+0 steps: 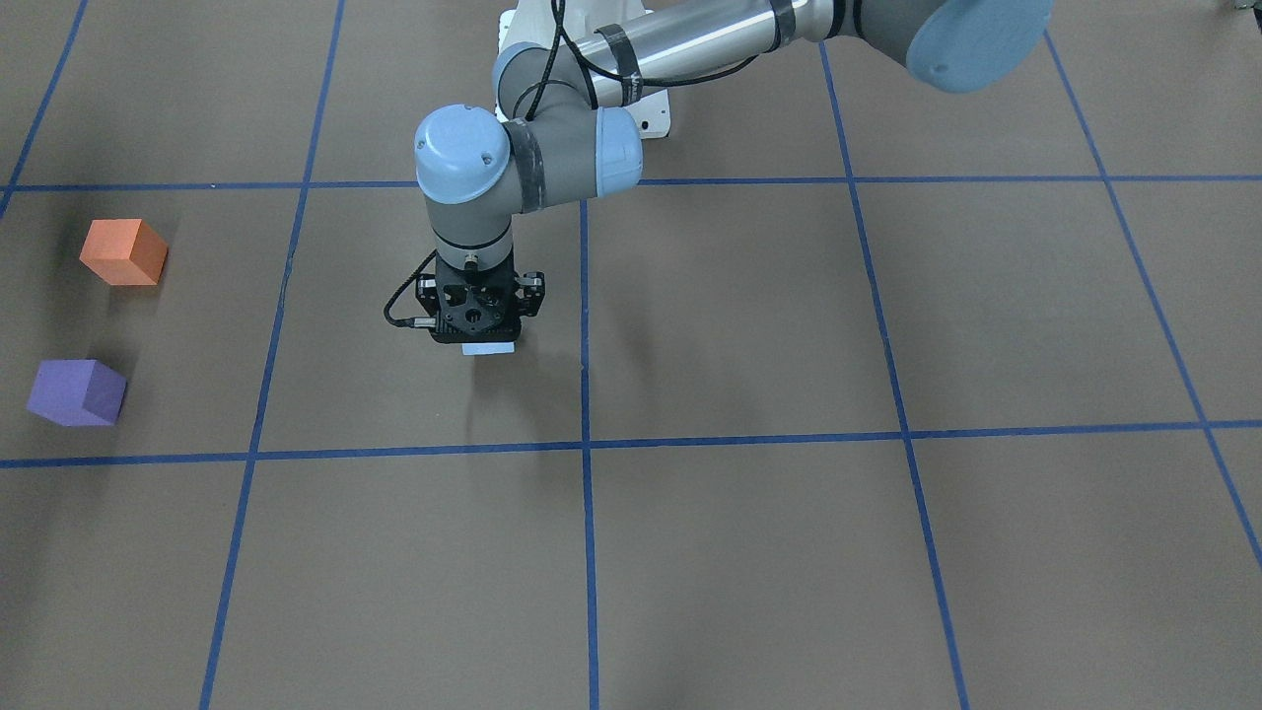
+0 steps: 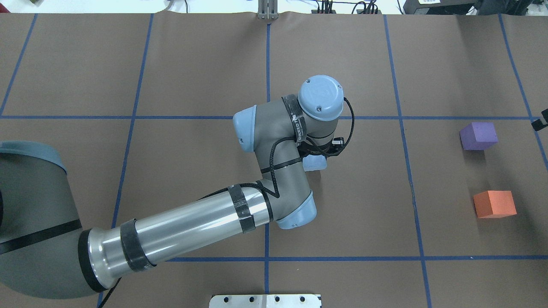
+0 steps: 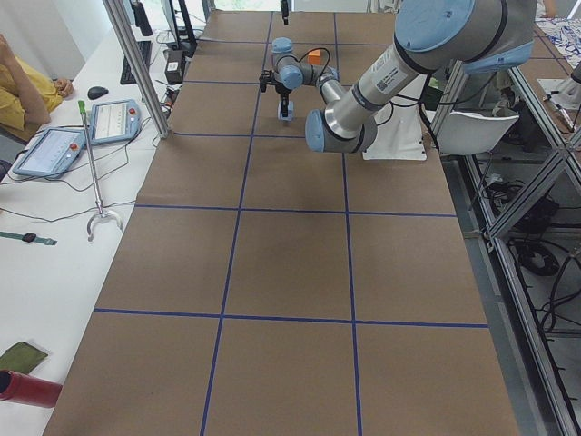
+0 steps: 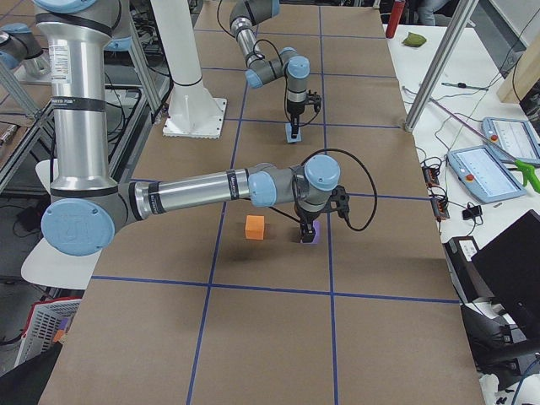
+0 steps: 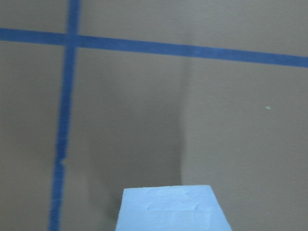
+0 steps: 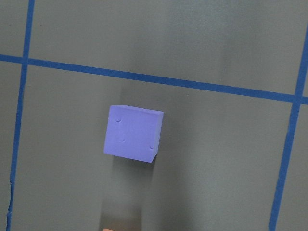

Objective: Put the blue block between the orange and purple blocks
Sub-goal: 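Lift the light blue cube with the left gripper toward the table center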

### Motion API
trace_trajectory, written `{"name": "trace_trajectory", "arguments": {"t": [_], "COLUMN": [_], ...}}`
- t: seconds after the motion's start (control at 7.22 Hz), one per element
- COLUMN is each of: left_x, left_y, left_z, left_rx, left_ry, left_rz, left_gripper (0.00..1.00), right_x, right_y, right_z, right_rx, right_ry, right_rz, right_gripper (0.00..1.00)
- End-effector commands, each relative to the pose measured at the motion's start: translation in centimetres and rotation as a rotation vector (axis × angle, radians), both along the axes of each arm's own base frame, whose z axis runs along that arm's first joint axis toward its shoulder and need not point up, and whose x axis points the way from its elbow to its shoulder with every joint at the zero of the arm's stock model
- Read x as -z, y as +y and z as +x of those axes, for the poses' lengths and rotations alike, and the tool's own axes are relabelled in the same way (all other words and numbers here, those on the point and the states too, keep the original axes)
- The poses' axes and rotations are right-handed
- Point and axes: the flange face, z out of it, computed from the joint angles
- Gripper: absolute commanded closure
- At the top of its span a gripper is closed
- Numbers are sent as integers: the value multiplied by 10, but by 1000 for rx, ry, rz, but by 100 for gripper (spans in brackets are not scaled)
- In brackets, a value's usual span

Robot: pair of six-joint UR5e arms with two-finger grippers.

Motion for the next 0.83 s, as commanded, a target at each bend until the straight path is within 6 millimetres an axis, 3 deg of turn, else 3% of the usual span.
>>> {"name": "trace_trajectory", "arguments": {"t": [0.0, 0.14, 0.42, 0.55, 0.69], "left_x": [10, 10, 29, 48, 53], "left_y": [4, 5, 2, -14, -31], "left_z": [21, 22, 6, -28, -71], "left_rx": [12, 11, 21, 42, 55], "left_ry": [-30, -28, 1, -3, 0], "left_rz": [13, 13, 22, 22, -8], "left_gripper": [24, 1, 0, 0, 0], "right_x": [7, 11, 33, 66, 113], "right_y": [1, 1, -3, -18, -26], "right_z": [-10, -15, -46, -65, -103], "right_rx": [16, 23, 31, -3, -29], "right_ry": [-50, -60, -57, -69, -78], "right_rz": [3, 27, 7, -19, -59], "right_gripper": [0, 0, 0, 0, 0]}}
